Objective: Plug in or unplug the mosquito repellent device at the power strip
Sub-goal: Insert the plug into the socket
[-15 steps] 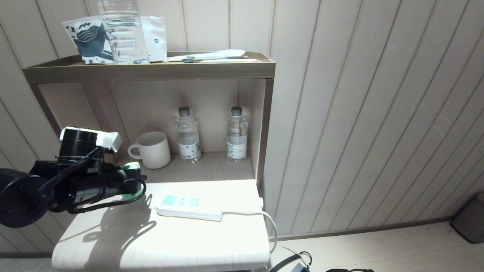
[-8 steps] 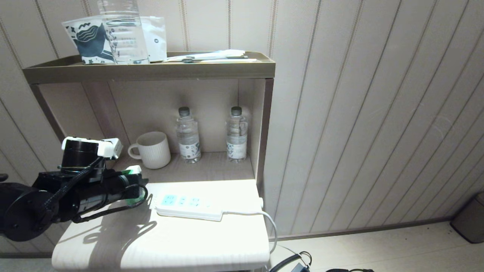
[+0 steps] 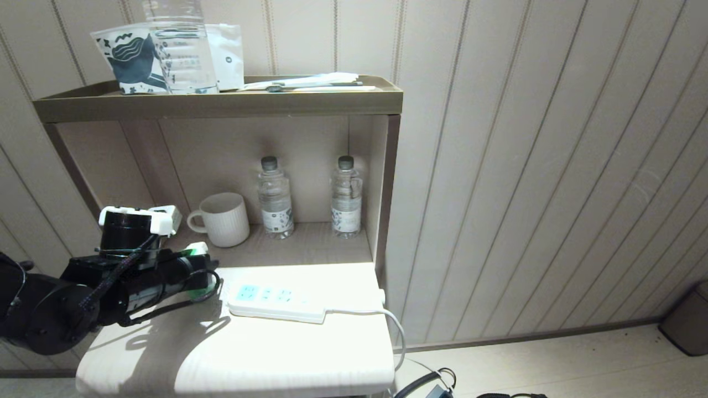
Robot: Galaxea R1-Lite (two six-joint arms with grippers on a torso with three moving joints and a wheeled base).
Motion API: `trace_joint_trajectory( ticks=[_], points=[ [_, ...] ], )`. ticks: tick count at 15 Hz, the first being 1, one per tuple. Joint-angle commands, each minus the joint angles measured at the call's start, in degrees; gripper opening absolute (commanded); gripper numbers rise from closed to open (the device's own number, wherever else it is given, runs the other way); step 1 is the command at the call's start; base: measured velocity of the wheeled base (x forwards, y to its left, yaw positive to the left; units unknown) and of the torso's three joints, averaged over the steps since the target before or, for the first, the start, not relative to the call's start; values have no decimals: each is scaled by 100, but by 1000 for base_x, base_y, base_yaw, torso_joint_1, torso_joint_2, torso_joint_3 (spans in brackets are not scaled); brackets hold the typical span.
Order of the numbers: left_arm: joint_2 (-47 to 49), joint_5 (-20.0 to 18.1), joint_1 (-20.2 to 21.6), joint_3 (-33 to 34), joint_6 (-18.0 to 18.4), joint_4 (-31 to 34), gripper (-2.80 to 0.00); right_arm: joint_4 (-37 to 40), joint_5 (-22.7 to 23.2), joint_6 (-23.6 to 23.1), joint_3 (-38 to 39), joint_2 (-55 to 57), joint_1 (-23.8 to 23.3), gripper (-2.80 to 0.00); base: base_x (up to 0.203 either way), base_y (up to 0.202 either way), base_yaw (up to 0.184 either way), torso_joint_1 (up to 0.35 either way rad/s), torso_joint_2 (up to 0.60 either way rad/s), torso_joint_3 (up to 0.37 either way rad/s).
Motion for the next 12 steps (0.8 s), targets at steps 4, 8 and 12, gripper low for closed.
trace_joint_trajectory(
  ticks=[4, 8, 12],
  points=[
    [88, 16, 191, -8, 117, -125, -280, -1, 2, 6, 0, 2, 1, -280, 0, 0, 0, 0, 0, 0],
    [192, 16, 419, -34, 574, -391, -280, -1, 2, -2, 0, 2, 1, -280, 0, 0, 0, 0, 0, 0],
    [350, 213, 411, 56, 693, -694, -280, -1, 2, 0, 0, 2, 1, -280, 0, 0, 0, 0, 0, 0]
  ],
)
